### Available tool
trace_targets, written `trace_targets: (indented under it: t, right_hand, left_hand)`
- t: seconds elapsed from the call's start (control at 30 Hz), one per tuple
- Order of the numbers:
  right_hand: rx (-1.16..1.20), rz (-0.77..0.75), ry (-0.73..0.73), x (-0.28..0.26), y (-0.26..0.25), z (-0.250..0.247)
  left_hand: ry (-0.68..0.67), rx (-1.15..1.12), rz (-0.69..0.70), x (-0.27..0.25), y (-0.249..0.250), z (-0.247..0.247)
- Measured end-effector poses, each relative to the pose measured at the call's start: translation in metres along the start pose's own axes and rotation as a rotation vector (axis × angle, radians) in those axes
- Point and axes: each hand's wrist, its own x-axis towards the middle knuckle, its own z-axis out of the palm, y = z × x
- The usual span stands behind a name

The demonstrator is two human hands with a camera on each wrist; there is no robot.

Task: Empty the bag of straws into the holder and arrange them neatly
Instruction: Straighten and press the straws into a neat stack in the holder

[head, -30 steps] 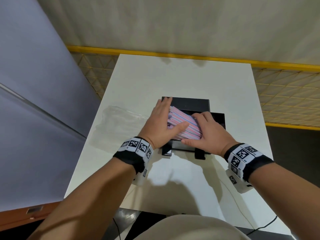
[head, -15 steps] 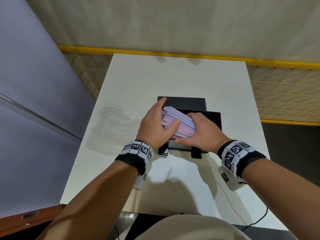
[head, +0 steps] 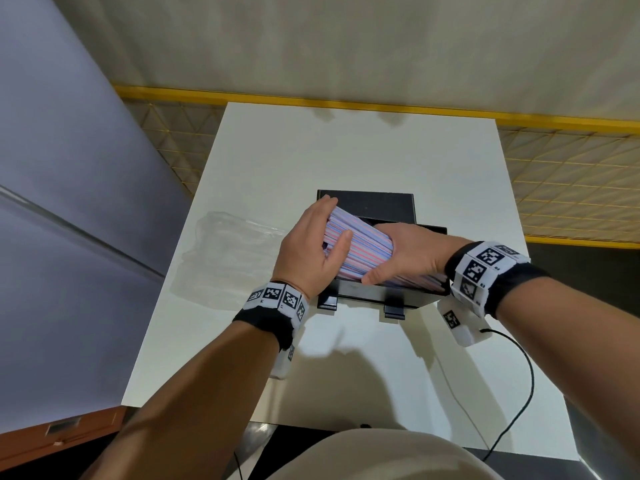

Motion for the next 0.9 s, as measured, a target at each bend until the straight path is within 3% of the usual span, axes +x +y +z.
trace_targets:
  t: [0.13, 0.47, 0.67, 0.9]
  right_hand:
    - [0.07, 0.025, -0.066, 0.006, -0.002, -0.004]
    - [-0.13, 0.04, -0.07, 0.009, -0.018, -0.012]
    - [-0.372, 0.066, -0.055, 0.0, -0.018, -0.012]
    - [-0.327, 0.098, -0.053, -0.015, -0.021, -0.021]
  left_hand:
    - [-0.023, 0.026, -0.013, 0.001, 0.0, 0.0]
    - [-0.006, 0.0, -0.082, 0.002, 0.002, 0.0]
    - [0.027, -0.078, 0.037, 0.0, -0.003, -0.004]
    - [0.031, 0.072, 0.156, 0.015, 0.014, -0.014]
